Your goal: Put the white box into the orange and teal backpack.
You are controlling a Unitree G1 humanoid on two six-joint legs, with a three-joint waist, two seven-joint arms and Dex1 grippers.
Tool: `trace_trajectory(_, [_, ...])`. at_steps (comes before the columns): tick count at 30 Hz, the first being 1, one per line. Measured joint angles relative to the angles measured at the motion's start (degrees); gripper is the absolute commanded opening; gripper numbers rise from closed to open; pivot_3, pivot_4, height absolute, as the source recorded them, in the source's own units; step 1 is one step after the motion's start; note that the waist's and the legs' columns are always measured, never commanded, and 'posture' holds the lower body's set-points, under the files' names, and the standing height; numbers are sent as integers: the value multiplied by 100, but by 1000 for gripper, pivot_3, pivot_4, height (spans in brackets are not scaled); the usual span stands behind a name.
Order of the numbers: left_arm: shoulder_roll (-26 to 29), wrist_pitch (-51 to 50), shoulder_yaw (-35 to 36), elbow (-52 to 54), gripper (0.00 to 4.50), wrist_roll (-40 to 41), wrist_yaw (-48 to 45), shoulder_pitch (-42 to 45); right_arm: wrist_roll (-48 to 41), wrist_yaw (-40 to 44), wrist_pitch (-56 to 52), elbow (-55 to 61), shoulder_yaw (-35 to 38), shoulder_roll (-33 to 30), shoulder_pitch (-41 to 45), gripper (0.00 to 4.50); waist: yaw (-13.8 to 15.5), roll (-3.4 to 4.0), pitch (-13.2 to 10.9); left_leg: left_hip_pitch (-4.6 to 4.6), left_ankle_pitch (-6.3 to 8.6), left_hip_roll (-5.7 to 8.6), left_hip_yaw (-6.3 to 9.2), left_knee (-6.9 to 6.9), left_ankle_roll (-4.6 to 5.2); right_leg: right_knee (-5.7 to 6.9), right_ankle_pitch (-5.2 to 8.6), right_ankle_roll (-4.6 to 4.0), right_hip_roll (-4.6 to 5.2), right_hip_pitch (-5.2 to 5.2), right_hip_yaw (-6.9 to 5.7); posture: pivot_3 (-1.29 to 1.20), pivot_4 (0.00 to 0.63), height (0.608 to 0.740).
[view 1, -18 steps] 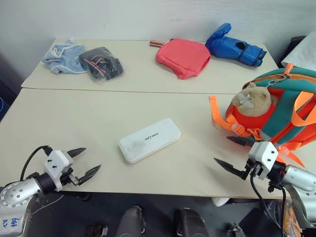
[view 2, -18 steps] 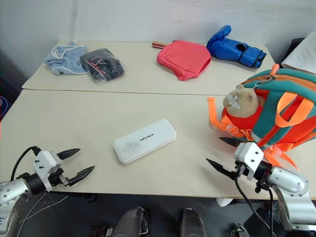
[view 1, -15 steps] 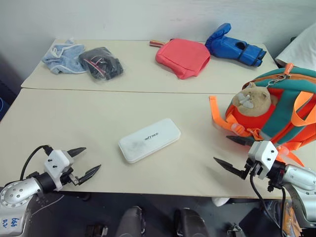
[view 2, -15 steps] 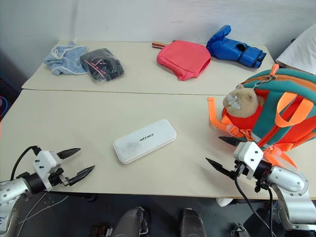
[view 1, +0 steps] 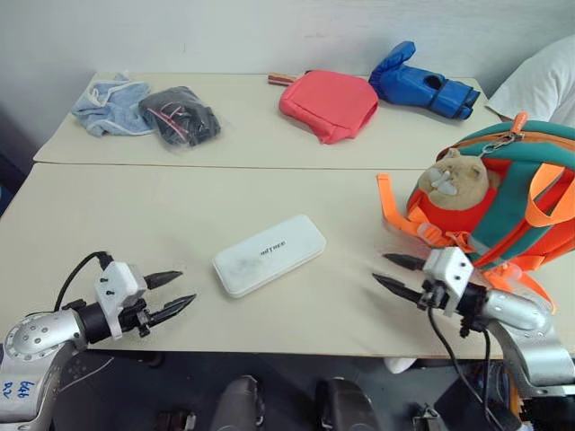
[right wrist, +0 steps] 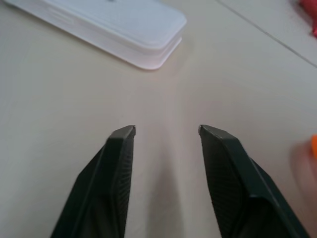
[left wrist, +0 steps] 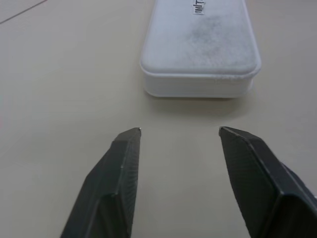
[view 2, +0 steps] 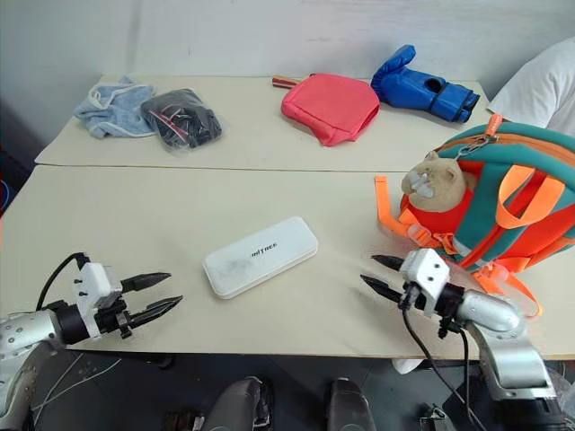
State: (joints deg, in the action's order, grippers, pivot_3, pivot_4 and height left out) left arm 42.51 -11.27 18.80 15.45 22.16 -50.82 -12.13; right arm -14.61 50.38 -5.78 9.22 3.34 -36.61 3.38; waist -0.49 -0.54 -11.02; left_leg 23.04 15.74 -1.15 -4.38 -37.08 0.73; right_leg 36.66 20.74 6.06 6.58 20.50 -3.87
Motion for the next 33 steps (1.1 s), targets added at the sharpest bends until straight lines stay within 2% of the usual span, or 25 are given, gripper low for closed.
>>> trace_trajectory(3, [-53, -29, -144, 35, 733, -108, 150, 68, 413, -545, -505, 66, -532, 402, 380, 69, -5, 0, 0, 2, -2, 0, 0, 1, -4, 4, 0, 0, 0, 5, 0, 0, 150, 740])
trace_trajectory(5, [-146, -94, -202, 125, 72, -126, 270, 61, 699, -934, -643, 57, -766, 694, 530, 0, -7, 0, 0, 6, -1, 1, 0, 0, -5, 11, 0, -1, 0, 8, 1, 0, 150, 740])
trace_trajectory(10, [-200, -384, -411, 363, 29, -199, 482, -7, 1289, -1739, -773, -358, -1001, 1177, 979, 0, 12, -2, 1, 7, -2, 5, 0, -4, -4, 18, 0, -1, 2, 9, 2, 0, 150, 740])
trace_trajectory(17, [-465, -541, -718, 384, 29, -343, 827, 134, 1570, -2021, -441, -1216, -1160, 1502, 1677, 0, -58, -4, 3, 6, -4, 3, 0, 0, -8, 32, 1, -1, -1, 11, 1, 0, 150, 740])
trace_trajectory(25, [-621, -699, -791, 382, 29, -324, 977, 498, 1318, -1246, -172, -1310, -1374, 1513, 1748, 0, -113, -5, 3, 8, -5, 1, 0, 1, -8, 33, 1, -1, -3, 10, 0, 0, 150, 740])
trace_trajectory(33, [-613, -731, -946, -119, 29, -428, 898, 1033, 906, -405, -328, -346, -1255, 801, 1004, 0, -62, -7, 4, 8, -5, 3, 2, -2, -4, 26, 0, -1, -1, 6, -2, 0, 150, 740])
